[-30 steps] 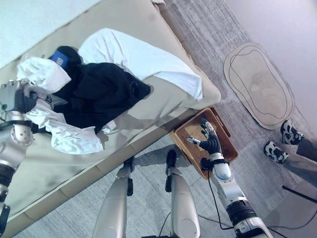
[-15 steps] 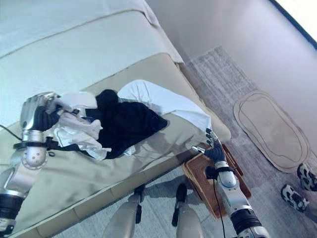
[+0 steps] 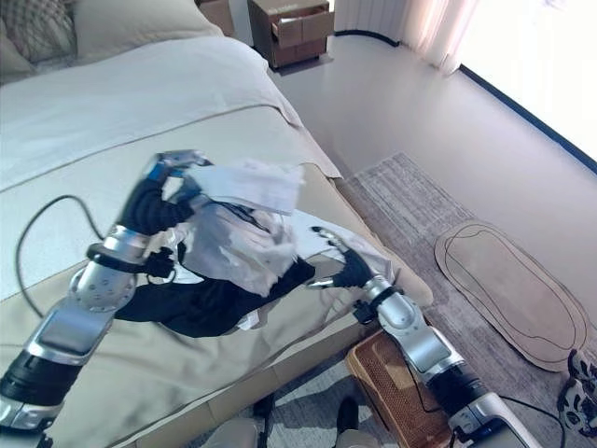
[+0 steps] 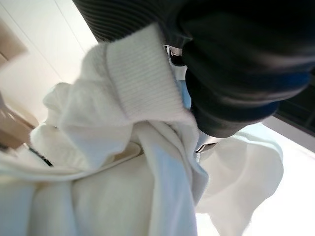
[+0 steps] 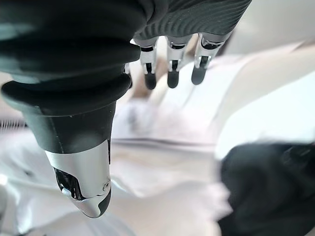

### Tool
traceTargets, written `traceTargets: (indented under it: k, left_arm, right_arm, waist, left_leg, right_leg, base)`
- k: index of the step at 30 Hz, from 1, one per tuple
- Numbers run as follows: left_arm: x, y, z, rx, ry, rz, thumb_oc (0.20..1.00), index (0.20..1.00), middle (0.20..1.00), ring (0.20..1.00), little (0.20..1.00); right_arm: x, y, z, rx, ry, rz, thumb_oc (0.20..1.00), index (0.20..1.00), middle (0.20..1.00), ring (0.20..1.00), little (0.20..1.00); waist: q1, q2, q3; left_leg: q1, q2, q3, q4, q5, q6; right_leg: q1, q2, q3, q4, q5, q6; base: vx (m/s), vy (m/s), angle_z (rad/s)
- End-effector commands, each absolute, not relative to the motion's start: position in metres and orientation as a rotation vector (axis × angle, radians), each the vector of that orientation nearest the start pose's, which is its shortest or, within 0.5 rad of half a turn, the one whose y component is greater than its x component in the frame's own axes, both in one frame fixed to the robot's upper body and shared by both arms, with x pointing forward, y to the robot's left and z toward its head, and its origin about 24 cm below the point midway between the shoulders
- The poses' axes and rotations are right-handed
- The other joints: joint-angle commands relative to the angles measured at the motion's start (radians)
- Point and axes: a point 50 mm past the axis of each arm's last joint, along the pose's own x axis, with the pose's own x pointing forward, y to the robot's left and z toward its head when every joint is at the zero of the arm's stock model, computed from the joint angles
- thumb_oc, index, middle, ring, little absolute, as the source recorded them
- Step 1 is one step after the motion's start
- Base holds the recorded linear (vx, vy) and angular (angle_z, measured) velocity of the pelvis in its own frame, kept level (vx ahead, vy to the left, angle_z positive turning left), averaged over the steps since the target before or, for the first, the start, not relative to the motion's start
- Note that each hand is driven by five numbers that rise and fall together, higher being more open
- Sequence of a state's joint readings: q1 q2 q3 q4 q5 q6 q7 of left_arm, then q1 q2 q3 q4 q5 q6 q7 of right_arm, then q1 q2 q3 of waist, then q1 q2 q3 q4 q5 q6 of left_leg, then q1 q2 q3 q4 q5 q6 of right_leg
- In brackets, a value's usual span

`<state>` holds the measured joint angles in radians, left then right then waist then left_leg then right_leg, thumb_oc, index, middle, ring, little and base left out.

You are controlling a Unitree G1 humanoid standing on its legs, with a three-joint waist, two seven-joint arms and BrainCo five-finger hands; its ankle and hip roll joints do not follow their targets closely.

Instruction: Pick up clothes into the bucket

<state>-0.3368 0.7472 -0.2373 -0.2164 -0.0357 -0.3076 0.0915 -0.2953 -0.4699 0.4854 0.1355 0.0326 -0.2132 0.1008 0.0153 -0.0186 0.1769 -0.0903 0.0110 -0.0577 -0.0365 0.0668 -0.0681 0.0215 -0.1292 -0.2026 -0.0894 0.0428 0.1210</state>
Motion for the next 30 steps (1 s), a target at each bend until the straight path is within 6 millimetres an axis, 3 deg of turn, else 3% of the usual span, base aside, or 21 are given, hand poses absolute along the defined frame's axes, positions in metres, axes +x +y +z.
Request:
traceTargets:
  k: [1, 5, 7, 8, 9, 12, 21, 22, 23, 24, 30]
  left_arm:
    - [0.271, 0.154, 0.216, 0.500, -0.834, -0.351, 0.200, 0.200, 0.200, 0.200, 0.200]
    - [0.273, 0.142, 0.209, 0.466, -0.814, -0.377, 0.200, 0.200, 0.200, 0.200, 0.200]
    - [0.271, 0.131, 0.207, 0.402, -0.816, -0.401, 0.200, 0.200, 0.200, 0.200, 0.200]
    - [0.271, 0.131, 0.207, 0.403, -0.816, -0.401, 0.200, 0.200, 0.200, 0.200, 0.200]
    - [0.270, 0.123, 0.206, 0.361, -0.812, -0.416, 0.200, 0.200, 0.200, 0.200, 0.200]
    - [0.270, 0.111, 0.205, 0.330, -0.814, -0.452, 0.200, 0.200, 0.200, 0.200, 0.200]
    - [0.268, 0.098, 0.201, 0.242, -0.798, -0.483, 0.200, 0.200, 0.200, 0.200, 0.200]
    - [0.268, 0.097, 0.202, 0.234, -0.800, -0.485, 0.200, 0.200, 0.200, 0.200, 0.200]
    - [0.267, 0.094, 0.201, 0.228, -0.801, -0.488, 0.200, 0.200, 0.200, 0.200, 0.200]
    - [0.267, 0.093, 0.201, 0.227, -0.802, -0.491, 0.200, 0.200, 0.200, 0.200, 0.200]
    - [0.268, 0.096, 0.199, 0.245, -0.791, -0.470, 0.200, 0.200, 0.200, 0.200, 0.200]
  right_arm:
    - [0.269, -0.088, 0.076, -0.375, -0.262, 0.714, 1.000, 1.000, 1.000, 1.000, 1.000]
    - [0.264, -0.073, 0.056, -0.263, -0.168, 0.723, 1.000, 1.000, 1.000, 1.000, 1.000]
    - [0.260, -0.055, 0.033, -0.097, -0.037, 0.710, 1.000, 1.000, 1.000, 1.000, 1.000]
    - [0.260, -0.054, 0.033, -0.095, -0.037, 0.710, 1.000, 1.000, 1.000, 1.000, 1.000]
    - [0.257, -0.040, 0.029, -0.011, 0.007, 0.731, 1.000, 1.000, 1.000, 1.000, 1.000]
    - [0.255, -0.027, 0.036, 0.086, 0.008, 0.784, 1.000, 1.000, 1.000, 1.000, 1.000]
    - [0.256, -0.013, 0.049, 0.162, -0.020, 0.818, 1.000, 1.000, 1.000, 1.000, 1.000]
    - [0.256, -0.011, 0.051, 0.161, -0.025, 0.827, 0.762, 0.762, 0.762, 0.762, 0.762]
    - [0.255, -0.007, 0.051, 0.163, -0.025, 0.834, 0.388, 0.388, 0.388, 0.388, 0.388]
    - [0.255, -0.005, 0.052, 0.164, -0.028, 0.836, 0.200, 0.200, 0.200, 0.200, 0.200]
    - [0.255, -0.010, 0.051, 0.187, -0.023, 0.795, 0.200, 0.200, 0.200, 0.200, 0.200]
  waist:
    - [0.008, -0.022, -0.074]
    - [0.006, -0.017, -0.081]
    - [0.006, -0.012, -0.084]
    - [0.006, -0.012, -0.084]
    - [0.007, -0.011, -0.085]
    - [0.007, -0.012, -0.084]
    - [0.013, -0.012, -0.082]
    - [0.013, -0.012, -0.081]
    - [0.014, -0.012, -0.080]
    - [0.014, -0.011, -0.080]
    - [0.015, -0.009, -0.079]
  left_leg:
    - [0.035, 0.036, 0.060, 0.023, -0.056, 0.011]
    - [0.053, 0.035, 0.063, 0.018, -0.058, 0.013]
    - [0.058, 0.035, 0.065, 0.022, -0.063, 0.016]
    - [0.058, 0.035, 0.066, 0.023, -0.063, 0.016]
    - [0.062, 0.035, 0.068, 0.024, -0.066, 0.018]
    - [0.062, 0.035, 0.068, 0.025, -0.068, 0.018]
    - [0.061, 0.031, 0.070, 0.027, -0.071, 0.021]
    - [0.061, 0.031, 0.069, 0.027, -0.071, 0.021]
    - [0.060, 0.032, 0.068, 0.029, -0.071, 0.021]
    - [0.060, 0.032, 0.068, 0.029, -0.071, 0.021]
    - [0.060, 0.032, 0.067, 0.030, -0.073, 0.021]
  right_leg:
    - [-0.033, -0.061, -0.022, 0.045, 0.028, 0.043]
    - [-0.019, -0.058, -0.021, 0.042, 0.026, 0.040]
    - [-0.014, -0.059, -0.018, 0.041, 0.026, 0.039]
    - [-0.014, -0.059, -0.018, 0.041, 0.026, 0.039]
    - [-0.011, -0.059, -0.016, 0.041, 0.025, 0.038]
    - [-0.009, -0.059, -0.019, 0.041, 0.023, 0.037]
    - [-0.007, -0.060, -0.019, 0.040, 0.022, 0.038]
    - [-0.007, -0.060, -0.020, 0.039, 0.022, 0.038]
    - [-0.006, -0.060, -0.020, 0.039, 0.022, 0.038]
    - [-0.006, -0.060, -0.020, 0.038, 0.021, 0.038]
    - [-0.002, -0.060, -0.021, 0.037, 0.018, 0.038]
  base:
    - [0.05, -0.016, 0.00]
    - [0.04, -0.004, -0.01]
    - [0.00, 0.000, 0.00]
    - [0.03, 0.008, 0.01]
    - [0.00, 0.000, 0.00]
    - [0.00, 0.000, 0.00]
    - [0.00, 0.000, 0.00]
    - [0.00, 0.000, 0.00]
    - [0.00, 0.000, 0.00]
    - [0.00, 0.000, 0.00]
    - [0.00, 0.000, 0.00]
